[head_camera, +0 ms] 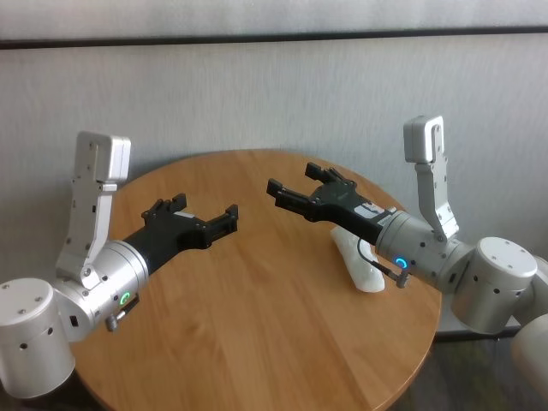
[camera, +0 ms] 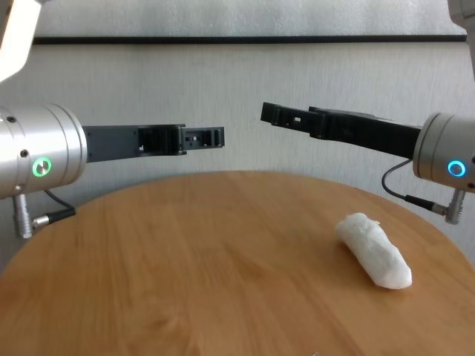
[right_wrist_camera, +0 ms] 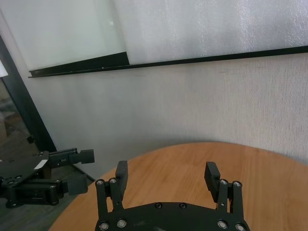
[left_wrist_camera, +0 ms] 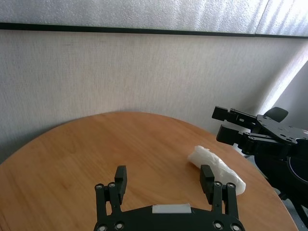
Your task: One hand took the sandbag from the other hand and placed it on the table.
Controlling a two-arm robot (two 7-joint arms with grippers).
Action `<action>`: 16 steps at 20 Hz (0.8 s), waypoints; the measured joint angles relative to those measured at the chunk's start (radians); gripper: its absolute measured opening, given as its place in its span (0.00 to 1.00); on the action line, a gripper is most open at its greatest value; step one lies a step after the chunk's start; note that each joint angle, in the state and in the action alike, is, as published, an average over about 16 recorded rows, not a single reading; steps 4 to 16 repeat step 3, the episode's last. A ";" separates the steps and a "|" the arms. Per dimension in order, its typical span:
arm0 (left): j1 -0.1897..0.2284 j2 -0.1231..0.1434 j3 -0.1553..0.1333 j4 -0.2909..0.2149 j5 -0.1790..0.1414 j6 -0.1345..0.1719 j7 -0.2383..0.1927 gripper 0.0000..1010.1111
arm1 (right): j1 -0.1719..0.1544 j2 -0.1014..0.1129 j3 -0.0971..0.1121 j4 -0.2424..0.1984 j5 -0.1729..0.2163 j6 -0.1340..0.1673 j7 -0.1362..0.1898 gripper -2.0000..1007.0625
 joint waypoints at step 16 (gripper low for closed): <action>0.000 0.000 0.000 0.000 0.000 0.000 0.000 0.99 | 0.000 0.000 0.000 0.000 0.000 0.000 0.000 0.99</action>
